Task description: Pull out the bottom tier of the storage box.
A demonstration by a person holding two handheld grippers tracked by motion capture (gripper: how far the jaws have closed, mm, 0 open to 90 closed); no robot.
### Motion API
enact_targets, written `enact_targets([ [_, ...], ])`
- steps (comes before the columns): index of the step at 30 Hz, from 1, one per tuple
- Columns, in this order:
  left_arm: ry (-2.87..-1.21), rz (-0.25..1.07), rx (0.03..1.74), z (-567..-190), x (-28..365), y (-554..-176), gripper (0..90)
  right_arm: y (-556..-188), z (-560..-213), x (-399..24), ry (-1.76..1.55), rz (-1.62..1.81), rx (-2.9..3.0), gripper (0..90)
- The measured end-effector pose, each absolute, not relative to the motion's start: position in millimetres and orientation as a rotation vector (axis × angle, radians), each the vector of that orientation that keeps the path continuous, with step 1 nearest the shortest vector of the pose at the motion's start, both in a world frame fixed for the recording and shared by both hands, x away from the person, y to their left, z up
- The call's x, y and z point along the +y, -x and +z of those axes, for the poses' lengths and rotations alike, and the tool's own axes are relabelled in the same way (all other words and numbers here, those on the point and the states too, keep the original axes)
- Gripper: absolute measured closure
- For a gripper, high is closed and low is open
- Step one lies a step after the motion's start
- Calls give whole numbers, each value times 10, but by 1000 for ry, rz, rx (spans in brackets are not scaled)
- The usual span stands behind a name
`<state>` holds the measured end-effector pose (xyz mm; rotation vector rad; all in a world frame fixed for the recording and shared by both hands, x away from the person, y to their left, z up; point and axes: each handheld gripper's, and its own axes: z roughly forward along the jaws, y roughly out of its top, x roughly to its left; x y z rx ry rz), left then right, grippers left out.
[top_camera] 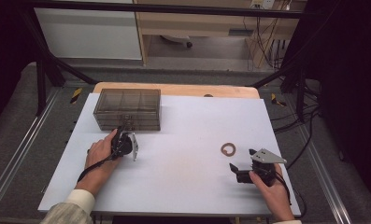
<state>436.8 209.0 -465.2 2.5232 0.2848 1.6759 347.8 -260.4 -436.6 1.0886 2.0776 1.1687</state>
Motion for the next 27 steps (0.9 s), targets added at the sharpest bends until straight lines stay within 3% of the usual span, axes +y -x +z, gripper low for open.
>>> enact_targets([
  [20, -2568, 1754, 63, -4854, 2029, -4398, 698, -3480, -4372, -2600, -1093, 1164, 2082, 50],
  [27, -2571, 1771, 86, -4876, 2057, -4469, 721, -3483, -4375, -2608, -1099, 1163, 2078, 50],
])
